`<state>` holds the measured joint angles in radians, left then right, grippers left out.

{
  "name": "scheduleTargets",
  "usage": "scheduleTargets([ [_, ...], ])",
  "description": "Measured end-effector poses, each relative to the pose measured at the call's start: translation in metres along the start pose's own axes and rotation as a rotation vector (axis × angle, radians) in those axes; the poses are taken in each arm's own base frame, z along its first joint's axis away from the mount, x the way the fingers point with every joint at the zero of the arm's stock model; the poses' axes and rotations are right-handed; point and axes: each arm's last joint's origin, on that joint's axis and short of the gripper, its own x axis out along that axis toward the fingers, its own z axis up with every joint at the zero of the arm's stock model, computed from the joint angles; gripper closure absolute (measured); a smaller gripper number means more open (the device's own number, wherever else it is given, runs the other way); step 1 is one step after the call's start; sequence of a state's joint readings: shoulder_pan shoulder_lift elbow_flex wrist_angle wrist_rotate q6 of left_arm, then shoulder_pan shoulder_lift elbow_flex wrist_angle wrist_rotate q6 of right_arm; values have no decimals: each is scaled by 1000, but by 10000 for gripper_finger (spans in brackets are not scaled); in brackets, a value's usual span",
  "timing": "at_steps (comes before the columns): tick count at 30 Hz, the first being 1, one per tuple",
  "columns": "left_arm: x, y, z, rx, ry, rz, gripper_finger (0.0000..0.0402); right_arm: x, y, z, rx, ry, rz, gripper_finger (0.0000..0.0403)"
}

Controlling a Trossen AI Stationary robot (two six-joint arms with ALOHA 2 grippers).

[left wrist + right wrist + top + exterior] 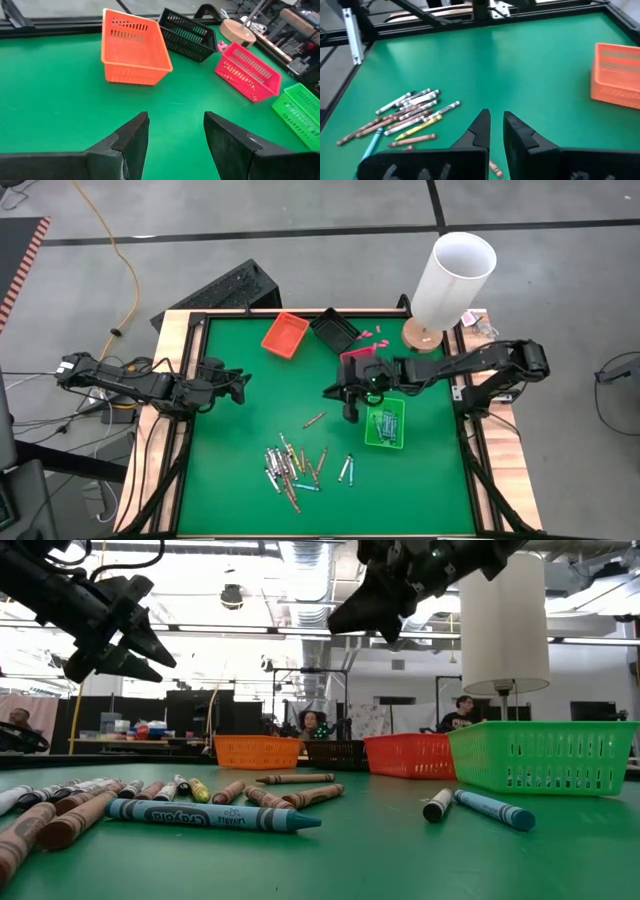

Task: Sort crayons
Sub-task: Put the brown crayon into the black bin

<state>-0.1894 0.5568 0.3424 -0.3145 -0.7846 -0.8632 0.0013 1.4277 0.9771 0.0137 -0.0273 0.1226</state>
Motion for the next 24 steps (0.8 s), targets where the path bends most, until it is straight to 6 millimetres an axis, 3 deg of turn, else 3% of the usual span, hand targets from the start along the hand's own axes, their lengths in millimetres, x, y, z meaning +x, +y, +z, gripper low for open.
scheduleTargets([
  [24,0,-1,-2,-71,54,-42,221,-4,59,-11,45,25,84,355],
])
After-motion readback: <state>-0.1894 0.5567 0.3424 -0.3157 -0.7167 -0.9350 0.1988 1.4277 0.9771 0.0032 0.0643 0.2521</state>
